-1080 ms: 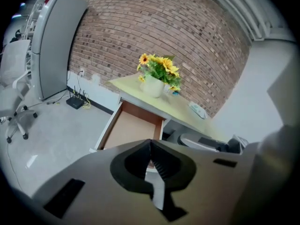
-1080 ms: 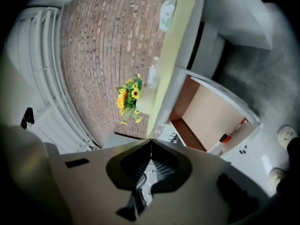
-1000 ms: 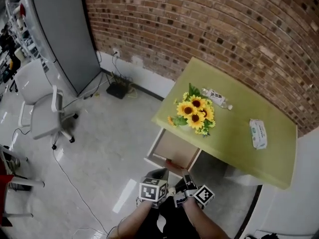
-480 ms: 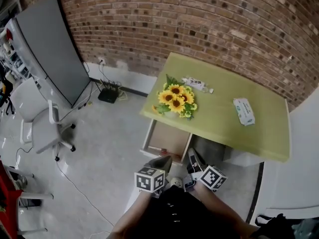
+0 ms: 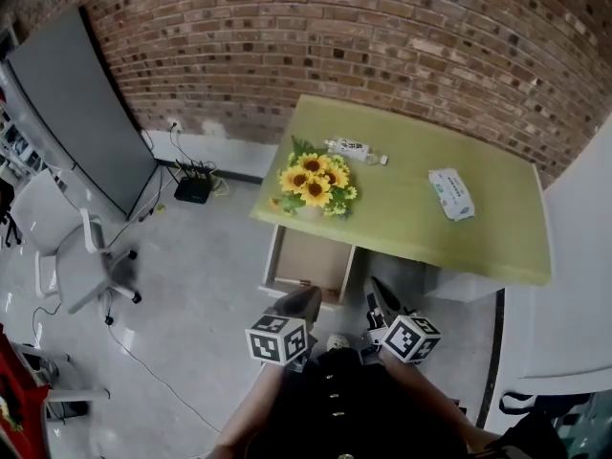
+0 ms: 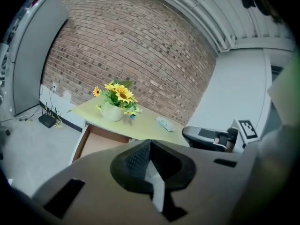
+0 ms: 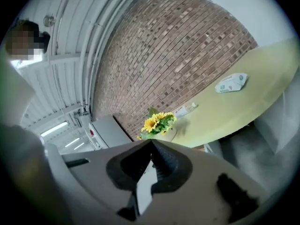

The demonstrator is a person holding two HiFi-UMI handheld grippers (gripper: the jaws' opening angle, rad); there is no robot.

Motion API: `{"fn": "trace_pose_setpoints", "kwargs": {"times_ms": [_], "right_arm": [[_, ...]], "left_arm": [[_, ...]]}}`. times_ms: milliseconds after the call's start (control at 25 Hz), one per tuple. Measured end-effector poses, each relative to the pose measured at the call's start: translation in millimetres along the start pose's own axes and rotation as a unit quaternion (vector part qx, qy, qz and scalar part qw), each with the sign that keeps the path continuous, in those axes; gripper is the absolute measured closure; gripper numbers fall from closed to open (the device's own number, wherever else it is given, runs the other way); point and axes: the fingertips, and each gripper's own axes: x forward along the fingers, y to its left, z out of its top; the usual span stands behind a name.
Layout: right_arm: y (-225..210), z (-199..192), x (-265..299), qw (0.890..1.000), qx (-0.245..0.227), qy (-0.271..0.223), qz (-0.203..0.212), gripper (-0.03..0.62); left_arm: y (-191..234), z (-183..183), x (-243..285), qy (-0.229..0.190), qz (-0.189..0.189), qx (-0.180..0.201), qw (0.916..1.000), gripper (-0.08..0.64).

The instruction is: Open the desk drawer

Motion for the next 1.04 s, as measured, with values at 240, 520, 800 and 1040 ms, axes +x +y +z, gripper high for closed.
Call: {"fn": "trace_pose_setpoints", "kwargs": {"times_ms": [240, 520, 800, 1040], "right_arm": [[-10.0, -4.5, 0.2, 0.999, -0.025, 0.024, -0.024, 0.58], [-4.2, -15.1, 9.1, 0.998, -0.035, 0.052, -0.01, 0.58], [-7.9, -16.9, 15.9, 0.997, -0.043, 0.064, -0.016, 0.58], [-3.5, -16.6, 22.0, 0.997, -0.053, 0.062, -0.007, 0.58]], "left_arm": [[-0.4, -14.0, 6.0, 0.025, 0.009, 0.008, 0.9996, 0.551], [6.2, -13.0, 7.2, 0.024, 0.021, 0.01, 0.9994, 0.551], [12.7, -11.5, 10.5, 0.029, 0.031, 0.011, 0.9991, 0.551], [19.5, -10.3, 10.8, 0.03, 0.038, 0.012, 0.9987, 0.551]]}}
